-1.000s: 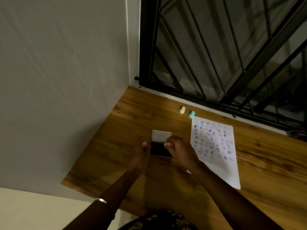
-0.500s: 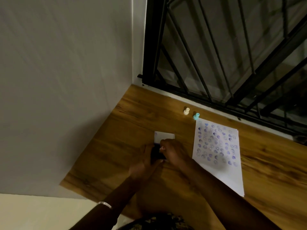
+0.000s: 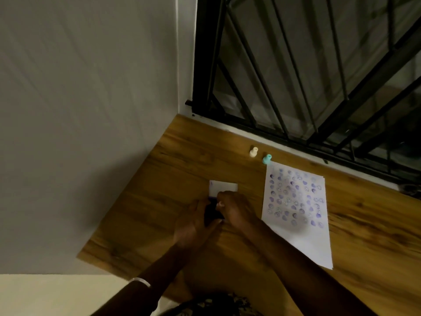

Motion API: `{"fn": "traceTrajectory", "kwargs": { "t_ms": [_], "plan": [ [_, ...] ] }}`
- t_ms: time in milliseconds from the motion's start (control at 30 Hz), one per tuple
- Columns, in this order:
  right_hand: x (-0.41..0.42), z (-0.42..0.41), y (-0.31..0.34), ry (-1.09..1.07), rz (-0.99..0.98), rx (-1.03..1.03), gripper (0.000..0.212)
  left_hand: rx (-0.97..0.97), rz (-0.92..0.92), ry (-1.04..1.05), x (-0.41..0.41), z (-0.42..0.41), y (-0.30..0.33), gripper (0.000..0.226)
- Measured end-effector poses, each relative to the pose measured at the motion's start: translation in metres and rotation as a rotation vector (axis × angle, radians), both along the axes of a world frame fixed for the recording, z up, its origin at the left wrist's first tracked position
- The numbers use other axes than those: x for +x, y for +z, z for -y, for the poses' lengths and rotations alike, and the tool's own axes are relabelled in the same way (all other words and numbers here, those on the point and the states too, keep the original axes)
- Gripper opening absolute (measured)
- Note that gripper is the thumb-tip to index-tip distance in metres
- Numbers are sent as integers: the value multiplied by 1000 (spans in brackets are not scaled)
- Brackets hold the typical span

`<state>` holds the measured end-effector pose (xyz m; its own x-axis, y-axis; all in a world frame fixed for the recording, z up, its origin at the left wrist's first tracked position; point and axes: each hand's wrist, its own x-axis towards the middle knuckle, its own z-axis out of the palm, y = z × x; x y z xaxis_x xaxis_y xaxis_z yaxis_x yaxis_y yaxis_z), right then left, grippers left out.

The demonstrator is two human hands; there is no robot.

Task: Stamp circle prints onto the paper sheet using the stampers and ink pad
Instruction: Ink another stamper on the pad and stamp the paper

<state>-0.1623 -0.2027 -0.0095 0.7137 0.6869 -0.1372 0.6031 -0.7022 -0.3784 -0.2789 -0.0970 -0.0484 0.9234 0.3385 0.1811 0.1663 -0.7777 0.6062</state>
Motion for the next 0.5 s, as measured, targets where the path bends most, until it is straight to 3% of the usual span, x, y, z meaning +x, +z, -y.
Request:
{"fn": "traceTrajectory", "kwargs": {
  "t_ms": [267, 500],
  "plan": [
    [-6, 11, 12, -107, -23, 91, 10, 2, -48, -8, -3, 0, 2, 59],
    [3, 85, 26, -300, 34, 182, 15, 13, 5, -37, -1, 17, 5, 46]
  ]
}}
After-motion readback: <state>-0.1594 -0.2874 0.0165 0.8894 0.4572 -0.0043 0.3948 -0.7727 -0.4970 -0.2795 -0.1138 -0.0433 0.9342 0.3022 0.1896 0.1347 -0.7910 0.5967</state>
